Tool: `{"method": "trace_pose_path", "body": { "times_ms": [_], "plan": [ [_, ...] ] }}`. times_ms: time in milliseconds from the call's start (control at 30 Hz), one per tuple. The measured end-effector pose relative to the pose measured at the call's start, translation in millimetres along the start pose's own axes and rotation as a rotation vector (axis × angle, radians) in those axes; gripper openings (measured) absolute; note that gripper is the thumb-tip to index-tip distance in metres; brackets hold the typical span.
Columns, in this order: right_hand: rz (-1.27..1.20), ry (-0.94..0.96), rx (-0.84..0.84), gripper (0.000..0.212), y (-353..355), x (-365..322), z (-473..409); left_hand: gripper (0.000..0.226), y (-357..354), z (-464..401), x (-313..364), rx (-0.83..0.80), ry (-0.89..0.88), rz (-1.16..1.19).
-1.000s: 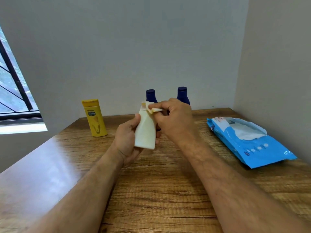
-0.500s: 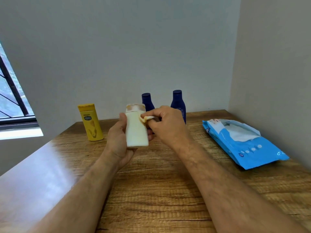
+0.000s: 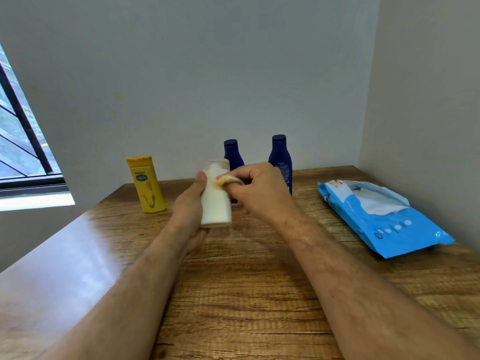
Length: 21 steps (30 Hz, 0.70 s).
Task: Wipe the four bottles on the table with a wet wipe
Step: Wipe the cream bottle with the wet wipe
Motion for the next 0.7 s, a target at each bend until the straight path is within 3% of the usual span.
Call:
{"method": "trace_pose_path", "body": {
  "times_ms": [133, 333, 400, 533, 700],
  "plan": [
    [-0.087, -0.024, 0.033, 0.020, 3.6, 1.7, -1.3, 0.038, -5.4, 3.6, -5.2, -0.044, 0.063, 0.066],
    [0.016, 0.000, -0.299, 0.017, -18.9, -4.4, 7.6, 0.051, 12.9, -5.1, 6.7, 0.134, -0.026, 0.133],
    [0.012, 0.001, -0.266, 0.018, -16.9, -5.6, 7.7, 0.048, 15.1, -5.8, 5.3, 0.156, -0.030, 0.076],
    [-0.062, -0.051, -0.024, 0.021, 1.4, 2.4, 0.4, 0.040, 1.7, 0.1, -9.3, 0.030, 0.083, -0.006],
    [-0.113, -0.058, -0.106, 0.021, -2.8, 2.3, 1.5, 0.066, -8.0, 5.4, -9.5, -0.104, 0.130, 0.052]
  ]
}}
Point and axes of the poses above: each hand's wrist, its own z-axis away from the middle knuckle, its own y-axis out of the back of the hand, x = y × z, the point moved 7 cm from there along -z, towards the middle knuckle, and after that the axes turned 13 degrees about z, right-handed, at the moved point
